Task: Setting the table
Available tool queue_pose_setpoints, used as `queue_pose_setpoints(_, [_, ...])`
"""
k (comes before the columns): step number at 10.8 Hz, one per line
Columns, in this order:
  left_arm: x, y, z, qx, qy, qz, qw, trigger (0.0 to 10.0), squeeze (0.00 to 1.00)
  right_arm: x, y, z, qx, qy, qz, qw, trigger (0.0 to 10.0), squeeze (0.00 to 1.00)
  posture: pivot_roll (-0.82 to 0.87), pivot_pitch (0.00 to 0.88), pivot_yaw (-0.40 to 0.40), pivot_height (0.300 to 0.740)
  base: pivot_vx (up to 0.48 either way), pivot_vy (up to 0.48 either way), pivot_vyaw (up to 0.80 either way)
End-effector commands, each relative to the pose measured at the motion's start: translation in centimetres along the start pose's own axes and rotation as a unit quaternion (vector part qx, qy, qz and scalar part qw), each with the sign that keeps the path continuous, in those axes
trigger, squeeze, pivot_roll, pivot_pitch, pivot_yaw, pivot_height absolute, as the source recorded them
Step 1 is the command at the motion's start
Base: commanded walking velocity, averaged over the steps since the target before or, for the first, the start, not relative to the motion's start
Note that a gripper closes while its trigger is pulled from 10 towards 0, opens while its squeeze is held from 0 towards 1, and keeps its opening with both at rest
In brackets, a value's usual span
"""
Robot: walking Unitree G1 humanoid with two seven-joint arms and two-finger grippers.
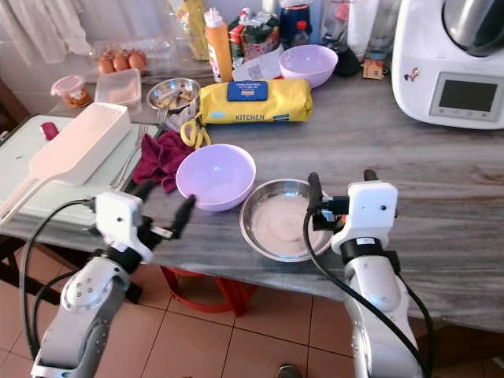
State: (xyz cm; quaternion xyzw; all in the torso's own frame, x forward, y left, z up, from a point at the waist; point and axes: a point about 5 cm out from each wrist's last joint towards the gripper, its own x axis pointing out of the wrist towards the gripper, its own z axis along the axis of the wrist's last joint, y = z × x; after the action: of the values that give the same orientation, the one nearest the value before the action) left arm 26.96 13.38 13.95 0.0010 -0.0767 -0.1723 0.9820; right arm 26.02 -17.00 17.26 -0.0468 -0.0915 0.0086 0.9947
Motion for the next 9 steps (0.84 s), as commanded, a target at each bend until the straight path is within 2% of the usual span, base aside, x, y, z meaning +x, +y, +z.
queue_pose_setpoints(1, [-0.06, 0.49, -0.07, 0.012, 0.005, 0.018, 1.0, 10.0, 0.0, -0.08, 0.12, -0.17, 0.005, 0.0, -0.003, 1.0, 10.0, 0.0, -0.11, 0.1, 0.116, 0.74, 0.0, 0.0, -0.8])
queue_pose_setpoints(3, [0.26, 1.16, 0.27, 0.044, 0.005, 0.069, 0.997, 10.0, 0.0, 0.1, 0.39, -0.01, 0.002, -0.008, 0.002, 1.0, 10.0, 0.0, -0.11, 0.093, 0.113, 0.74, 0.0, 0.0, -0.8])
queue_pose_setpoints(4, [0.31, 1.18, 0.27, 0.05, 0.005, 0.076, 0.996, 10.0, 0.0, 0.14, 0.45, 0.07, 0.001, -0.011, 0.005, 1.0, 10.0, 0.0, -0.11, 0.086, 0.109, 0.74, 0.0, 0.0, -0.55])
queue_pose_setpoints(8, [0.84, 1.04, 0.36, 0.055, 0.005, 0.09, 0.994, 10.0, 0.0, 0.32, 0.38, 0.02, 0.0, -0.017, 0.008, 1.0, 10.0, 0.0, -0.11, 0.043, 0.095, 0.74, 0.0, 0.0, 0.0])
queue_pose_setpoints(9, [0.91, 0.94, 0.31, 0.056, 0.006, 0.09, 0.994, 10.0, 0.0, 0.39, 0.34, -0.05, 0.0, -0.017, 0.008, 1.0, 10.0, 0.0, -0.11, 0.042, 0.094, 0.74, -0.259, 0.0, 0.0])
